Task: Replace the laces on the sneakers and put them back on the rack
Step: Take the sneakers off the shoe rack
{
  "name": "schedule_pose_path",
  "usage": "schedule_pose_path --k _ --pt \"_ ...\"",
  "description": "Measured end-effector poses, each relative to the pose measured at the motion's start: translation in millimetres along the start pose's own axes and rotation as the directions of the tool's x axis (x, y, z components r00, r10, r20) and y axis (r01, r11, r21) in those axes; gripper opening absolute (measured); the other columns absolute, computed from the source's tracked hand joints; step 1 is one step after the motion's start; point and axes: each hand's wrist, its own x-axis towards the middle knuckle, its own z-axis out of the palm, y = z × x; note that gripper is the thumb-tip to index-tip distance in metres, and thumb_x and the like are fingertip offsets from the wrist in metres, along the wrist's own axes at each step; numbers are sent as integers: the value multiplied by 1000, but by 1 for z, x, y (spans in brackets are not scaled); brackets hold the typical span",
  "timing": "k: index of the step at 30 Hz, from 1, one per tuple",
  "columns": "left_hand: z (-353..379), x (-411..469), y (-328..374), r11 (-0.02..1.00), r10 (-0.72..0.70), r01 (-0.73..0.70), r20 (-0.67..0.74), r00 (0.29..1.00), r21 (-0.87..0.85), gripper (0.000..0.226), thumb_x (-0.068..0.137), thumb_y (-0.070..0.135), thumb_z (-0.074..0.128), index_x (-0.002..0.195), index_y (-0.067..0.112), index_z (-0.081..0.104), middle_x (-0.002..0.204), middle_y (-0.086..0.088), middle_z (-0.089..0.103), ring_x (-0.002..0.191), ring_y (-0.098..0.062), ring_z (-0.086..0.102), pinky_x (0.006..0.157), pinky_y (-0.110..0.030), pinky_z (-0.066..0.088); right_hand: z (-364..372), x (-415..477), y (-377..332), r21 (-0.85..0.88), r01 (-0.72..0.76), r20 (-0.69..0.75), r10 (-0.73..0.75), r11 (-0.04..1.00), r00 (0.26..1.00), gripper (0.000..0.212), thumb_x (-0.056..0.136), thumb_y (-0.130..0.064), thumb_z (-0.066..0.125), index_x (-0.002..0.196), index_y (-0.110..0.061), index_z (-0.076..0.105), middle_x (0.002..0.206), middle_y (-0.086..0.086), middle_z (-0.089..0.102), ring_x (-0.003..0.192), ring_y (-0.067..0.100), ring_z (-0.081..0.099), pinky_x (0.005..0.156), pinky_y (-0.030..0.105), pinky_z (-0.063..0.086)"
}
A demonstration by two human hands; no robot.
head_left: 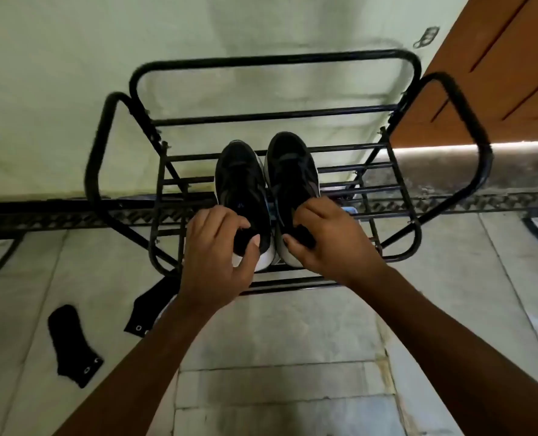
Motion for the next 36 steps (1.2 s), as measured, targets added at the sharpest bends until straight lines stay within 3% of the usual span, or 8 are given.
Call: schedule_pose_path --k 7,12,17,22,28,32,36 --pt "19 -2 -20 961 275 -269 -110 955 73 19 91 24 61 92 5 68 89 -5 62 86 -26 57 86 -42 39 33 -4 17 -155 184 -35 -191 971 981 25 81 -30 68 85 -7 59 83 8 55 77 28 53 65 35 44" --pt "33 -10 -34 942 332 -331 -11 943 49 36 87 37 67 110 10 67 101 0 67 95 -19 61 103 -39 36 41 -3 22 -169 212 -54 -223 963 973 24 83 -33 63 85 -10 55 82 4 52 75 22 48 63 31 37" --pt "21 -7 -33 940 314 -327 130 940 98 53 80 52 72 122 22 57 107 8 64 100 -13 58 113 -37 29 23 -7 16 -193 249 101 -234 949 967 25 82 -30 71 91 -12 56 88 2 52 77 14 43 66 25 29" --pt "12 -10 -30 952 272 -291 174 946 95 54 78 50 79 119 24 57 102 5 66 98 -19 59 99 -33 35 9 -24 2 -217 228 136 -202 949 970 26 90 -28 71 99 -10 55 94 2 52 84 21 51 65 26 24" --pt "4 -72 -8 937 336 -333 -13 942 110 47 77 34 83 115 15 62 98 0 67 100 -20 56 94 -36 34 9 -92 -26 -272 359 101 -345 893 933 28 93 -30 66 104 -8 53 101 8 53 75 30 56 60 43 45" --pt "0 -124 7 877 468 -459 -38 883 140 40 87 35 73 115 5 68 103 -6 69 103 -23 56 96 -39 34 8 -140 -38 -254 452 125 -434 855 892 30 95 -32 62 107 -5 55 103 10 54 72 26 53 57 34 40" --pt "1 -171 1 826 512 -527 124 850 201 47 94 45 63 117 5 68 102 -7 67 102 -24 53 95 -33 29 17 -176 -44 -142 509 191 -481 849 856 28 99 -28 64 110 -4 55 105 9 52 76 9 35 63 26 34"
